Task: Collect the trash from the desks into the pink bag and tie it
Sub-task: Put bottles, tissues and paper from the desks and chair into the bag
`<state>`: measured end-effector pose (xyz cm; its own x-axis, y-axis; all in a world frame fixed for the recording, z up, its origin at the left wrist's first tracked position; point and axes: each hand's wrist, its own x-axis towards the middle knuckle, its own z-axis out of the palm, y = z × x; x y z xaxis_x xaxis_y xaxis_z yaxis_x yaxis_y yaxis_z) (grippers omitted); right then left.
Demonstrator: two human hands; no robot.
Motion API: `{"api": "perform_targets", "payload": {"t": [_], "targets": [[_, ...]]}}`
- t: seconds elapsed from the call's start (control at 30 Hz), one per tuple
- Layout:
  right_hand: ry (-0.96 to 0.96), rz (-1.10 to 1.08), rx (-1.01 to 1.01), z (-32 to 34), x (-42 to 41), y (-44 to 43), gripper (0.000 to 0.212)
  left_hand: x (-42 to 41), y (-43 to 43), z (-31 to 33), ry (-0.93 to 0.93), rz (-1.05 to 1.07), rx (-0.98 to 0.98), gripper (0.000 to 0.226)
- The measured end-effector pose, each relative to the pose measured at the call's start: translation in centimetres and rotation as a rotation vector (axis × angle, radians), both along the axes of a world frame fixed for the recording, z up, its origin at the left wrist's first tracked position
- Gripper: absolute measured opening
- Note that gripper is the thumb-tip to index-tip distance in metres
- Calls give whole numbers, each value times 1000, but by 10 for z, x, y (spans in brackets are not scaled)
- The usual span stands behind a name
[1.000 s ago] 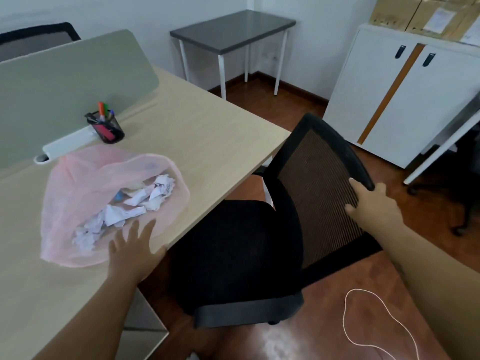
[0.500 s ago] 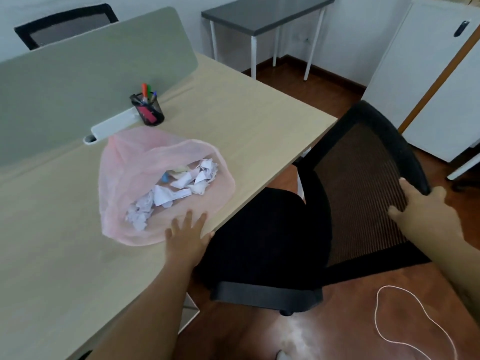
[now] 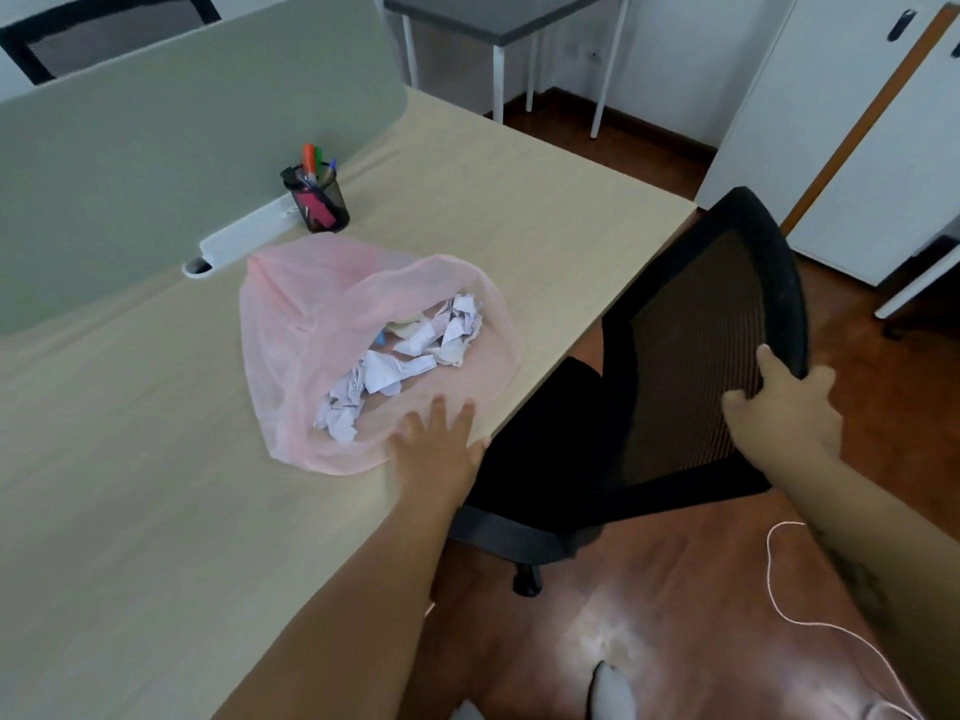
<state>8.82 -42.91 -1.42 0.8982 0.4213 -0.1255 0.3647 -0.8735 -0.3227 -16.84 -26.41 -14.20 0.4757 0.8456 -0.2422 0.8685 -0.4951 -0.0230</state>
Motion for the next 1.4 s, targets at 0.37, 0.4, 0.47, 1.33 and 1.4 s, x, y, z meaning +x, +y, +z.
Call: {"api": "perform_targets", "payload": {"t": [0.37, 0.4, 0.47, 1.33, 1.4], "targets": [[165, -230, 341, -13, -114, 62, 54, -11, 12, 6, -2, -76, -47, 56], [187, -250, 368, -14, -123, 67, 52, -11, 14, 7, -1, -90, -58, 55], [210, -297, 401, -16, -138, 71, 49, -11, 11, 8, -11, -112, -66, 55], [363, 438, 32, -61, -79, 246, 22, -123, 77, 82, -689, 815, 103, 14], [482, 369, 254, -47, -86, 267, 22, -124, 93, 103, -800, 897, 150, 18]]}}
